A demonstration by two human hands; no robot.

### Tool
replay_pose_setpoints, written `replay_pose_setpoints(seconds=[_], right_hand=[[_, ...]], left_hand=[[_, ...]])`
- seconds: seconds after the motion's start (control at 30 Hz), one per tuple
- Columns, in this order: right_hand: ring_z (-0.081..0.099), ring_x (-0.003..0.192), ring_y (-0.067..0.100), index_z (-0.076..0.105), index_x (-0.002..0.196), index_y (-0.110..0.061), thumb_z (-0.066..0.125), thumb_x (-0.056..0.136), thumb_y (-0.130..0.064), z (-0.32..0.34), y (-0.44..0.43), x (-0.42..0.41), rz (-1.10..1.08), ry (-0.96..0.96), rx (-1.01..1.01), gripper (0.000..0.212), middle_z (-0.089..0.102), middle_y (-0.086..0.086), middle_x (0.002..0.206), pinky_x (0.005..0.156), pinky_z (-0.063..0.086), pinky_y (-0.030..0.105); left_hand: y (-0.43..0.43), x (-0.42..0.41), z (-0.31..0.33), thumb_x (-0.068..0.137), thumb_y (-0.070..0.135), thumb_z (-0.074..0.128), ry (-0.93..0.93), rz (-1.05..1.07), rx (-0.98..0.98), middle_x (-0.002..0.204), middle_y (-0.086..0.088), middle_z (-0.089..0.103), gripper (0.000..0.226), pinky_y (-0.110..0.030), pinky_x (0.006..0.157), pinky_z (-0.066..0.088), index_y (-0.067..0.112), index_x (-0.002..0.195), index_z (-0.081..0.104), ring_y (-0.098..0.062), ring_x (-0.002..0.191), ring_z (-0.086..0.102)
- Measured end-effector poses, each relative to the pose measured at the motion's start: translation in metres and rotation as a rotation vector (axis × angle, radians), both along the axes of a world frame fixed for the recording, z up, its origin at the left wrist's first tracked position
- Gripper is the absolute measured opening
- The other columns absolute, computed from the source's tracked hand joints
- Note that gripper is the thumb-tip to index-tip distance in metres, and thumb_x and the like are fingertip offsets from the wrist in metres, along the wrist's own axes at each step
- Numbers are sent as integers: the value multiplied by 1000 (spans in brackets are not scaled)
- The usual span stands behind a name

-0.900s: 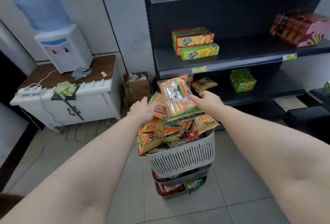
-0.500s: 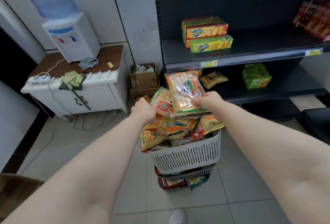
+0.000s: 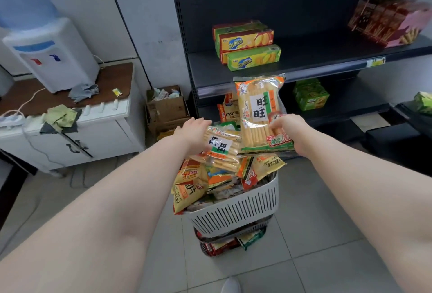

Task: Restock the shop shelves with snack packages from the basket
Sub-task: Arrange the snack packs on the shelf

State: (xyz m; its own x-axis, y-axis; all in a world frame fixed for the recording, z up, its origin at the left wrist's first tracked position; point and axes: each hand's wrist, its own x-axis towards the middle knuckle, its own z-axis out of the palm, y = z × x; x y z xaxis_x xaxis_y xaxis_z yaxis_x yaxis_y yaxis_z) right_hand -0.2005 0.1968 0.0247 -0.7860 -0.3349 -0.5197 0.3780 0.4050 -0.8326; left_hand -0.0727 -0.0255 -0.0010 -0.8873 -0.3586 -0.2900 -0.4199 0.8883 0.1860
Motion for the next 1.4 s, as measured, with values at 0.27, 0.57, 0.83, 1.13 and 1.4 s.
replay_pose_setpoints(seconds=[0.27, 0.57, 0.83, 1.13, 1.4], right_hand=[[74, 76, 20, 68, 103, -22, 70, 85, -43, -8, 34, -3, 76, -10, 78, 28, 77, 0, 78, 72, 54, 34], [75, 80, 24, 68, 110, -19, 71, 86, -41, -21, 69, -4, -54, -42, -4, 32, 77, 5, 89, 84, 57, 41], [72, 89, 24, 68, 106, -15, 69, 88, -37, -12, 134, -6, -256, 38, -42, 28, 74, 6, 98, 85, 57, 41], [70, 91, 26, 51, 124, -17, 63, 93, -8, -20, 308, -14, -375, 26, -63, 34, 69, 8, 111, 66, 55, 38], [69, 90, 29, 45, 132, -16, 64, 93, -8, -37, 464, -15, -653, 11, -142, 44, 67, 9, 106, 76, 56, 45]], left_hand=[[0, -51, -8, 65, 47, 87, -295, -222, -51, 158, -3, 30, 113, -56, 118, 21, 25, 154, 21, -28, 149, 20], [14, -75, 16, 68, 46, 85, -382, -254, -169, 110, 0, 57, 69, -40, 91, 51, 20, 124, 55, -24, 102, 55], [73, -96, 62, 68, 67, 74, -266, -54, 83, 107, -1, 60, 80, -41, 84, 55, 18, 124, 45, -21, 95, 61], [252, -147, 53, 89, 34, 68, 31, 82, 451, 107, -8, 69, 29, -39, 81, 57, 13, 109, 64, -25, 95, 67], [432, -183, 28, 99, 21, 57, 56, 60, 638, 104, -5, 67, 17, -30, 59, 46, 9, 110, 61, -22, 89, 64]])
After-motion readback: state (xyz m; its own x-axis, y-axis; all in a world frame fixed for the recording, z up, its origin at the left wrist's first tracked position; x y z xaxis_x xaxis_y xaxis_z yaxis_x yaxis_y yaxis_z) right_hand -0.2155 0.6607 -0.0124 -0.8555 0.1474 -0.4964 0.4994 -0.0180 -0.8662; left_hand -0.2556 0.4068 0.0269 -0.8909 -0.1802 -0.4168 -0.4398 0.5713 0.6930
